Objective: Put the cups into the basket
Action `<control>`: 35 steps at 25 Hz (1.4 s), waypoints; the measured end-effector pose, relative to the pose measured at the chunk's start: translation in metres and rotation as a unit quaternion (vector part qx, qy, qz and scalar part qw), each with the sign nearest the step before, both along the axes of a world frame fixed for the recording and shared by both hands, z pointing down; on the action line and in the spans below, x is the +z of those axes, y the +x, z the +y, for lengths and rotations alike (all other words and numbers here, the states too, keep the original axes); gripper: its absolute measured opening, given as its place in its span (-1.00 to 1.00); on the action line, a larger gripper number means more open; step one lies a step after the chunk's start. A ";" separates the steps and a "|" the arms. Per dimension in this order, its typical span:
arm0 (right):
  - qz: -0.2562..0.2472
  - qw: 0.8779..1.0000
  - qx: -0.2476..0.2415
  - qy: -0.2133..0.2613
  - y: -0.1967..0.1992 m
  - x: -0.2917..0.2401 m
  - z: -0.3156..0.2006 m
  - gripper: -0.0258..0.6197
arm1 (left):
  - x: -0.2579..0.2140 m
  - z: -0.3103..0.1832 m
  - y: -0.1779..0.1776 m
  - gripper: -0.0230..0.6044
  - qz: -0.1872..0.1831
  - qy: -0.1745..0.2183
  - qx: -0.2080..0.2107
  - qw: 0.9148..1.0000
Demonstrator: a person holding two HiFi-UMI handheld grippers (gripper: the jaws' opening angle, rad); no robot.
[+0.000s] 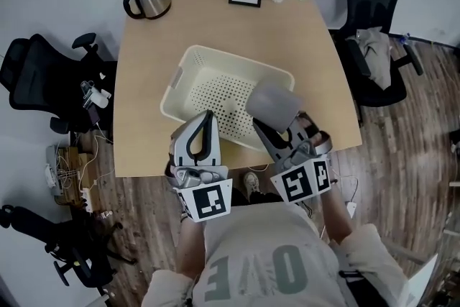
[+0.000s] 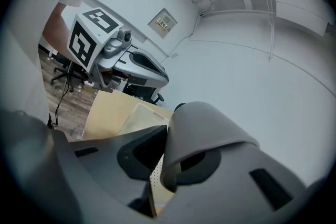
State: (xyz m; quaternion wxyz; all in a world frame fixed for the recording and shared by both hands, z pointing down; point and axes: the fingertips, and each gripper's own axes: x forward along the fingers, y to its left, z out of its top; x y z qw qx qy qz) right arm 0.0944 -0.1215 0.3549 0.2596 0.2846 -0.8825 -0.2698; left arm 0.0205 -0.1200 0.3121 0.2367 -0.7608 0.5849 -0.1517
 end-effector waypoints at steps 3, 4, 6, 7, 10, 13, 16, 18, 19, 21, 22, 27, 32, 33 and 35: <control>-0.007 1.000 0.002 0.002 0.000 0.001 -0.011 -0.79 | 0.002 -0.009 0.006 -0.90 -0.006 0.004 0.010 1.000; -0.008 1.000 0.002 0.002 0.000 0.001 -0.013 -0.79 | 0.001 -0.012 0.005 -0.90 -0.009 0.003 0.010 1.000; -0.008 1.000 0.003 0.002 -0.001 0.000 -0.016 -0.79 | -0.003 -0.018 0.001 -0.90 -0.014 0.002 0.007 1.000; -0.005 1.000 0.004 0.003 -0.001 0.001 -0.018 -0.79 | -0.005 -0.022 0.000 -0.90 -0.016 0.005 0.006 1.000; 0.009 1.000 0.011 0.013 0.000 0.001 -0.025 -0.79 | -0.013 -0.032 -0.003 -0.90 -0.017 0.017 0.012 1.000; 0.017 0.999 0.022 0.027 -0.004 -0.006 -0.034 -0.79 | -0.014 -0.048 -0.003 -0.90 -0.009 0.032 0.026 0.999; 0.023 0.999 0.028 0.037 -0.013 -0.015 -0.042 -0.79 | -0.019 -0.061 -0.005 -0.90 -0.005 0.047 0.041 0.998; 0.026 0.998 0.031 0.041 -0.016 -0.020 -0.047 -0.79 | -0.022 -0.067 -0.004 -0.90 -0.003 0.051 0.052 0.997; 0.027 0.998 0.033 0.042 -0.017 -0.023 -0.050 -0.79 | -0.023 -0.071 -0.005 -0.90 -0.004 0.052 0.055 0.997; 0.030 0.998 0.036 0.043 -0.020 -0.027 -0.057 -0.79 | -0.026 -0.079 -0.008 -0.90 -0.003 0.053 0.058 0.997; 0.031 0.998 0.036 0.040 -0.022 -0.027 -0.061 -0.79 | -0.027 -0.082 -0.011 -0.90 -0.001 0.053 0.058 0.997; 0.057 0.998 0.031 0.019 -0.034 -0.013 -0.081 -0.79 | -0.016 -0.101 -0.024 -0.90 0.002 0.038 0.056 0.998; 0.099 0.995 0.016 -0.012 -0.052 0.014 -0.092 -0.79 | 0.009 -0.110 -0.042 -0.90 0.012 0.009 0.055 0.998; 0.108 0.994 0.010 -0.019 -0.056 0.020 -0.094 -0.79 | 0.012 -0.113 -0.046 -0.90 0.011 0.006 0.055 0.998; 0.123 0.992 0.001 -0.034 -0.064 0.030 -0.102 -0.79 | 0.018 -0.120 -0.053 -0.90 0.015 0.000 0.055 0.998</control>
